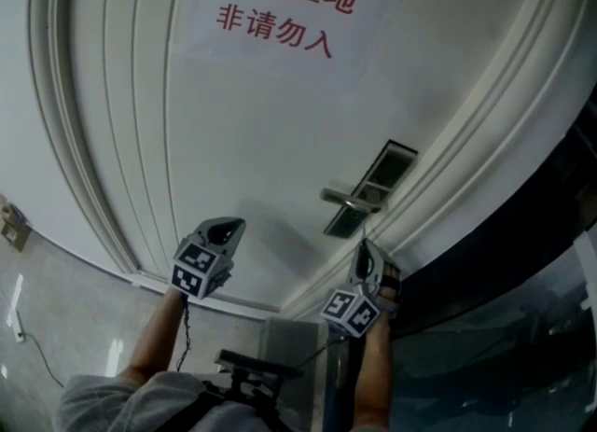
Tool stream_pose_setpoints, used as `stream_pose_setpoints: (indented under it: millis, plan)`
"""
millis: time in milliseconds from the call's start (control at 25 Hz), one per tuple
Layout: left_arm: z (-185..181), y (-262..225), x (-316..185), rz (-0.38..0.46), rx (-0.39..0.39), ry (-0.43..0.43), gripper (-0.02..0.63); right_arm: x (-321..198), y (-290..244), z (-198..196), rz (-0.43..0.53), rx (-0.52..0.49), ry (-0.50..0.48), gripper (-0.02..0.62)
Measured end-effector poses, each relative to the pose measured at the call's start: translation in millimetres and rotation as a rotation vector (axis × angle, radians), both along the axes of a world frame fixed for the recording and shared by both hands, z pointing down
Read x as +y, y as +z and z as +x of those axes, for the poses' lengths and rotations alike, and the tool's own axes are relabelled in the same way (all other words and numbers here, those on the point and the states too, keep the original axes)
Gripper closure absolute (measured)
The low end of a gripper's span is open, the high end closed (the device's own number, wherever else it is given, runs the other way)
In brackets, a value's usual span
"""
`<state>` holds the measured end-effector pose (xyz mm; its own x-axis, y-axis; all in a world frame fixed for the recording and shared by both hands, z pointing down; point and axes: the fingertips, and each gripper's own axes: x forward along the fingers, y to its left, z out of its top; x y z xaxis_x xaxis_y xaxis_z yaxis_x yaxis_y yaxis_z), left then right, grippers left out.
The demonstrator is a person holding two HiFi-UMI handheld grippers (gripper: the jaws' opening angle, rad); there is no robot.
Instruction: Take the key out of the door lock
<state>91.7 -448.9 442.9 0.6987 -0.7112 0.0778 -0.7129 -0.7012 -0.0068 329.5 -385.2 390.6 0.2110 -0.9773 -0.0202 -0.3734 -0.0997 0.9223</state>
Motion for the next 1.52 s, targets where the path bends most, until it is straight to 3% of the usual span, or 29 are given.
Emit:
stream_pose_setpoints:
  millis: [360,800,1280,1520]
  plan:
    - [-0.8,-4.8,25.6,0.017,-0.009,0.016,0.614,43.1,1.5,-14.4,0.091,-0.508,-0.046,0.575]
    - [-16.4,-8.5,49.3,0.032,-0.009,0.025,0.614,79.4,9.3,-27.1,0.151,-0.875,-0.042,0.575]
    - [-28.1,-2.4,71.5,0.034,0.002,0.032,0.614,117.7,32.1,-38.5,0.173,-1.004,-0.041,0.575]
    - [-31.1,2.2,78.3,0.025,-0.001,0.037,0.614,125.3,38.2,-45.9,0.167,-1.017,-0.041,0.575]
